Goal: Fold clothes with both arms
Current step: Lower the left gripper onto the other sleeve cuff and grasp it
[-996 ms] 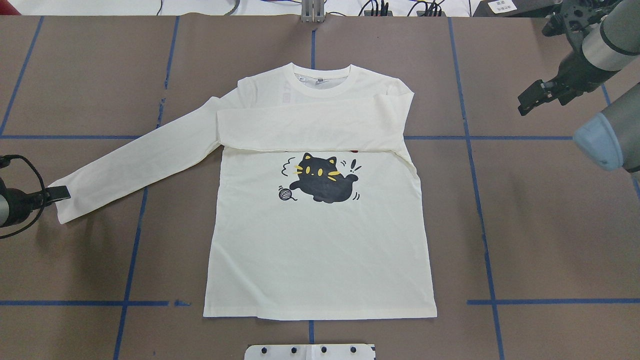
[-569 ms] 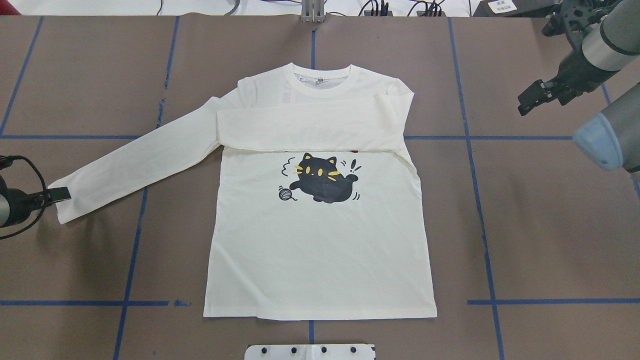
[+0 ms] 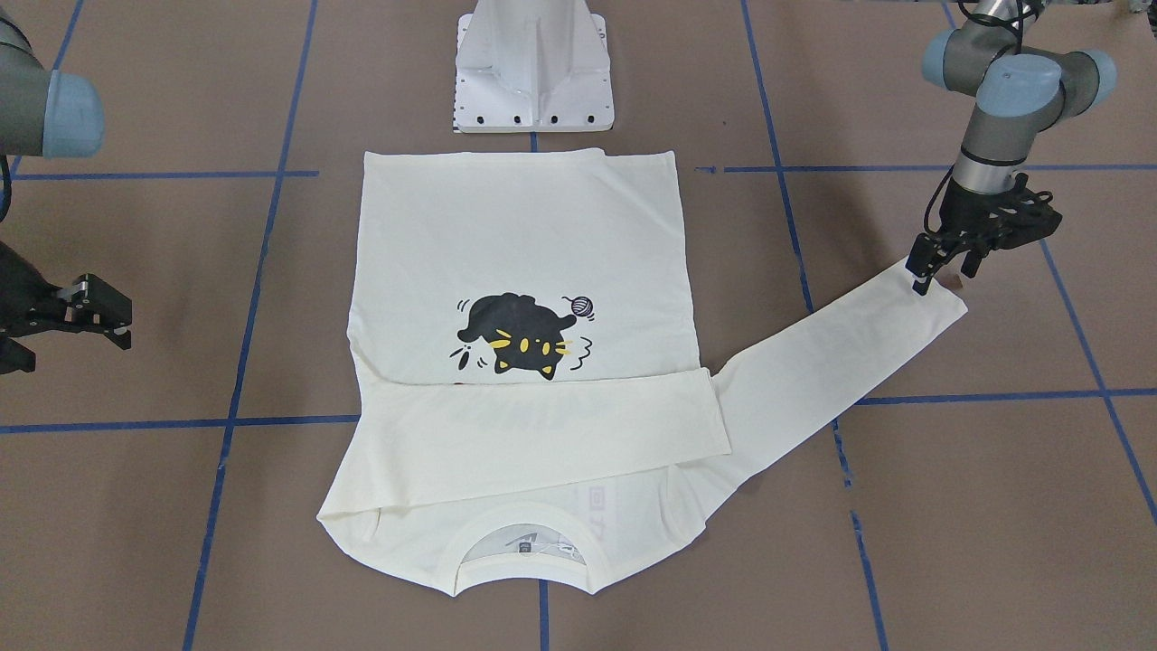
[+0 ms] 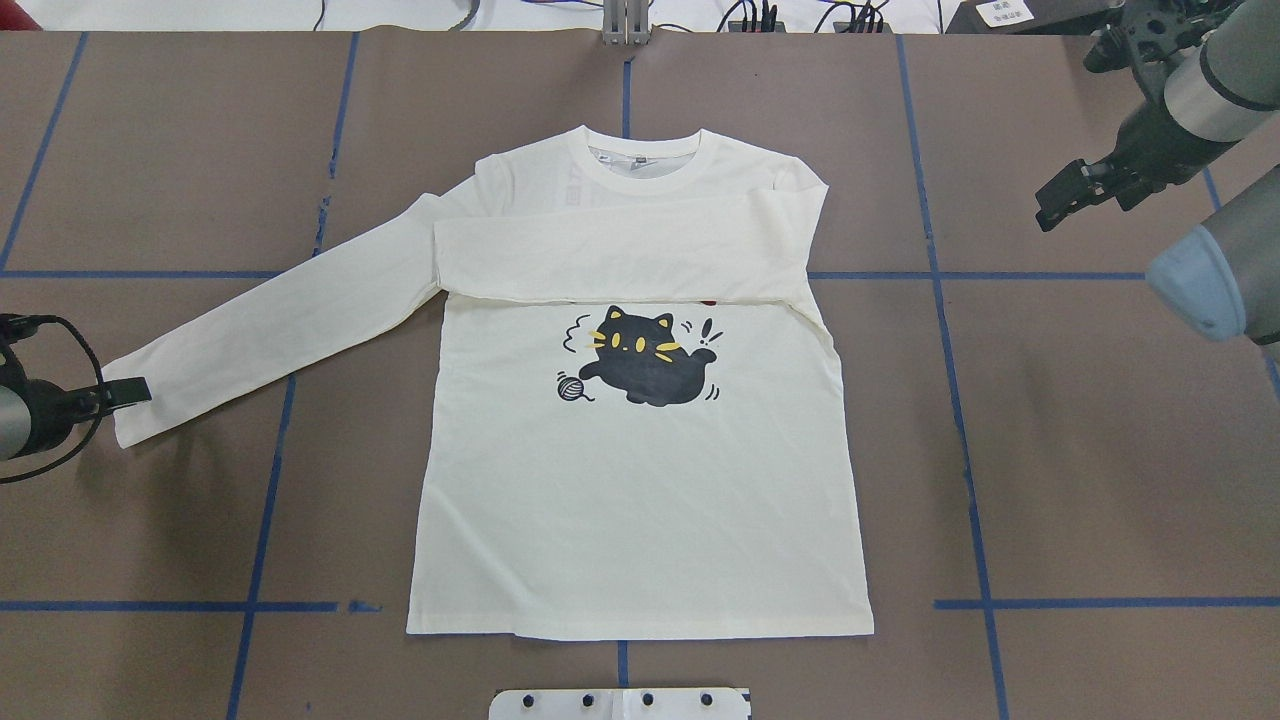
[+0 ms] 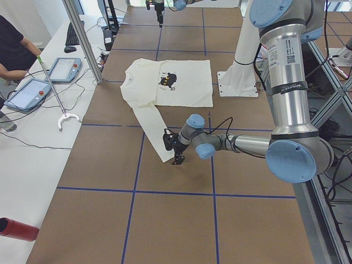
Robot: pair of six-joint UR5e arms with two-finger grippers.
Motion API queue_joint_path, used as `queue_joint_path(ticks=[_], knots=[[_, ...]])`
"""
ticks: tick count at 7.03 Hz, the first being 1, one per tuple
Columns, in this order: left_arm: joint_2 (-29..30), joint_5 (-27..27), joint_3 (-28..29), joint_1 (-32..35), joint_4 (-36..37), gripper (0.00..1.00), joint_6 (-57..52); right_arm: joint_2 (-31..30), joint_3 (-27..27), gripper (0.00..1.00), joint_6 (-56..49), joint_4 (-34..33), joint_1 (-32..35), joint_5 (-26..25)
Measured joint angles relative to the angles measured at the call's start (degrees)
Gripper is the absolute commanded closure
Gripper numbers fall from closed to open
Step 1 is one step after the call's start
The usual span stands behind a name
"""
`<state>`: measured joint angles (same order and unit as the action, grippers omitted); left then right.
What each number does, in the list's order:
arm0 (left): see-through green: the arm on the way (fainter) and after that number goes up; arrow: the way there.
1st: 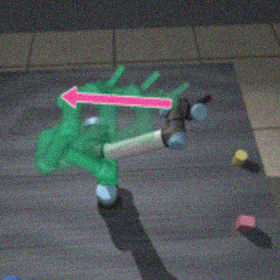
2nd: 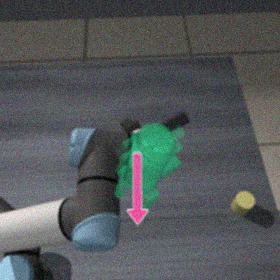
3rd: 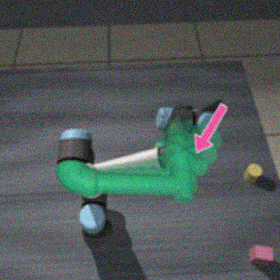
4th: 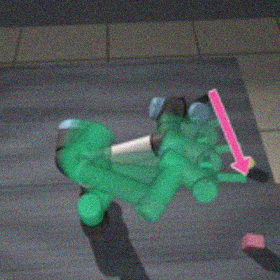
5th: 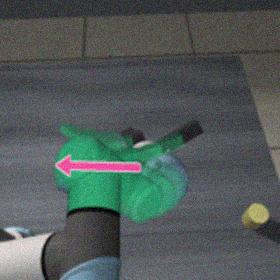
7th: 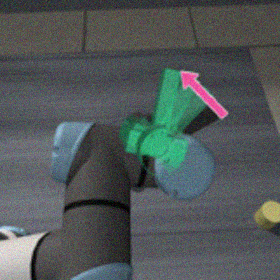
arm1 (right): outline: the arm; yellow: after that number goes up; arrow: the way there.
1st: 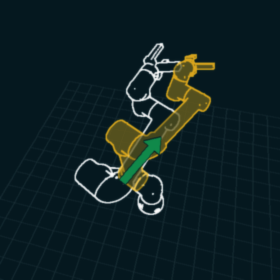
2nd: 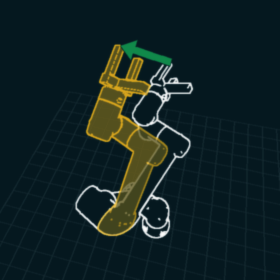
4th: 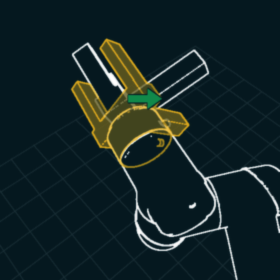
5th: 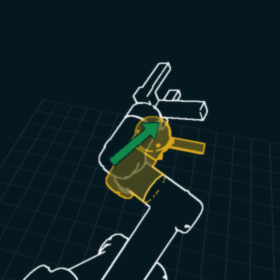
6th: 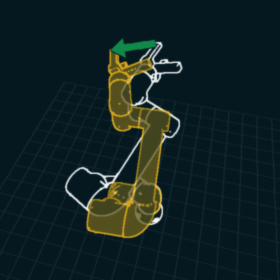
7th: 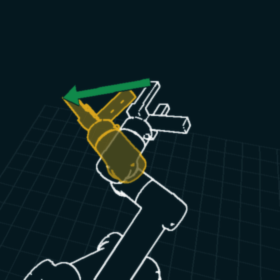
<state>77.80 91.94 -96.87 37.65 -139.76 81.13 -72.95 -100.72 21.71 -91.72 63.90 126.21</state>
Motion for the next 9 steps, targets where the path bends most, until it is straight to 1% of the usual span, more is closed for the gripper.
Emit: queue_joint_path(ticks=[1, 5, 6, 7, 9], knots=[[0.0, -0.1, 0.0, -0.1, 0.0, 0.27, 0.0, 0.0, 0.0, 0.0, 0.0, 0.0, 0.0, 0.0], [-0.1, -0.1, 0.1, -0.1, 0.1, 0.81, 0.0, 0.1, 0.0, 0.0, 0.2, 0.0, 0.0, 0.0], [-0.1, -0.1, 0.1, -0.1, 0.1, 0.92, 0.0, 0.1, 0.0, 0.0, 0.2, 0.0, 0.0, 0.0], [-0.1, -0.1, -0.2, -0.1, 0.2, 1.0, -0.1, 0.1, 0.0, 0.0, 0.2, 0.0, 0.0, 0.0], [-0.1, -0.1, -0.7, -0.1, 0.5, 1.0, -0.2, 0.0, 0.0, 0.0, 0.1, 0.0, 0.0, 0.0]])
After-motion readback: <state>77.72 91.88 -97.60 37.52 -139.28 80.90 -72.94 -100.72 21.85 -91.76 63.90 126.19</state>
